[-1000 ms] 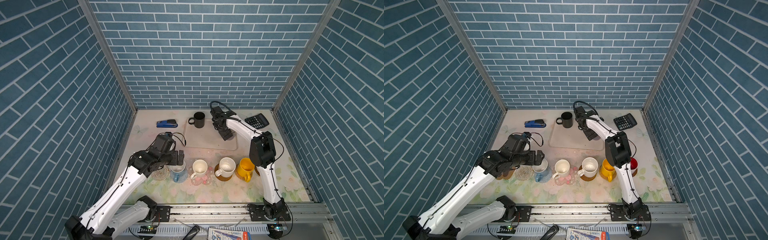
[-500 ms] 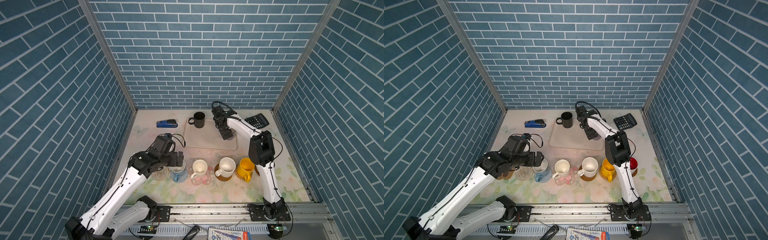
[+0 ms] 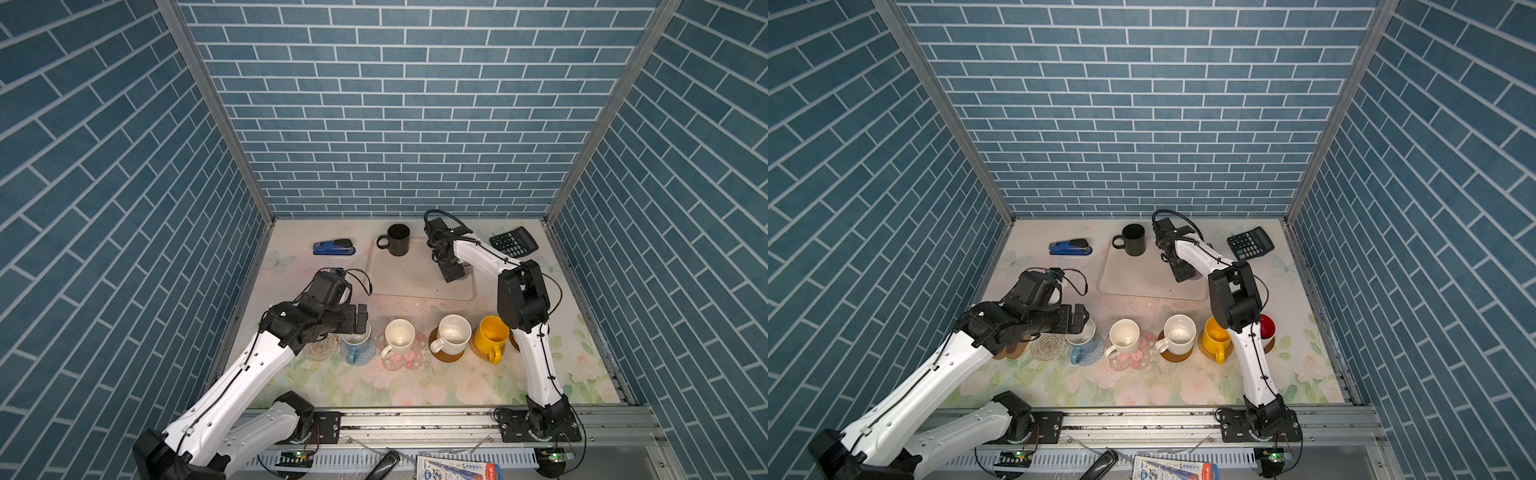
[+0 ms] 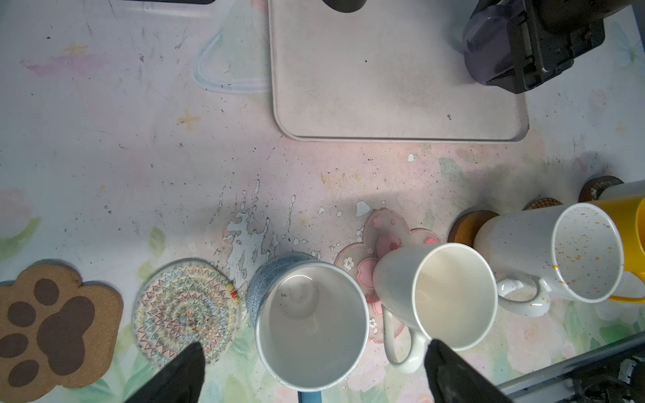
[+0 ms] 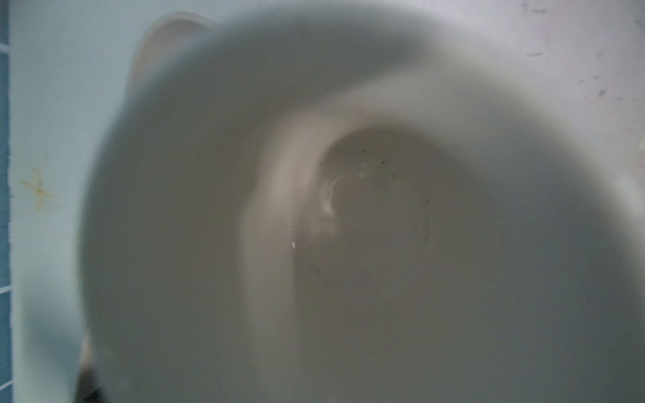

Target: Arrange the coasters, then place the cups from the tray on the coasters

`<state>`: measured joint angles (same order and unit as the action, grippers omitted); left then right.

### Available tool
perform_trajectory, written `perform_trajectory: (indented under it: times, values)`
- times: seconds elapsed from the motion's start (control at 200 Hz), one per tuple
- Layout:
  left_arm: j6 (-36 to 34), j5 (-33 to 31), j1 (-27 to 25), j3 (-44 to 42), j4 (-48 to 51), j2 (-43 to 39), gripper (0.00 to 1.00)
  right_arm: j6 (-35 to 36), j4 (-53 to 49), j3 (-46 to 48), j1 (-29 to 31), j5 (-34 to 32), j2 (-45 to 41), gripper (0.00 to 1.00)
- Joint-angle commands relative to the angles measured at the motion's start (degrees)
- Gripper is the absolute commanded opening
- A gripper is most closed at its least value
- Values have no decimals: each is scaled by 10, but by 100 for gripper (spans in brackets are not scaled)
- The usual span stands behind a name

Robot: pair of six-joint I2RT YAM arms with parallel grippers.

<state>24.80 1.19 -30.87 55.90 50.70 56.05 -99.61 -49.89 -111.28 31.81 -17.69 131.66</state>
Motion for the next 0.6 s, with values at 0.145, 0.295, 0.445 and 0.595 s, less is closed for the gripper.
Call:
perform_trajectory:
  times: [0.145, 0.295, 0.445, 0.595]
  values:
    - [3, 1, 5, 14, 9, 5, 99, 13, 31, 69, -2, -20, -56, 72]
    - [3, -1, 5, 17, 5, 14, 99, 46, 64, 110, -2, -28, -98, 64]
    - [4, -1, 5, 24, -3, 28, 99, 77, 96, 144, 0, -27, -124, 61]
    - [5, 0, 5, 29, -20, 53, 99, 133, 121, 144, 4, -30, -136, 72]
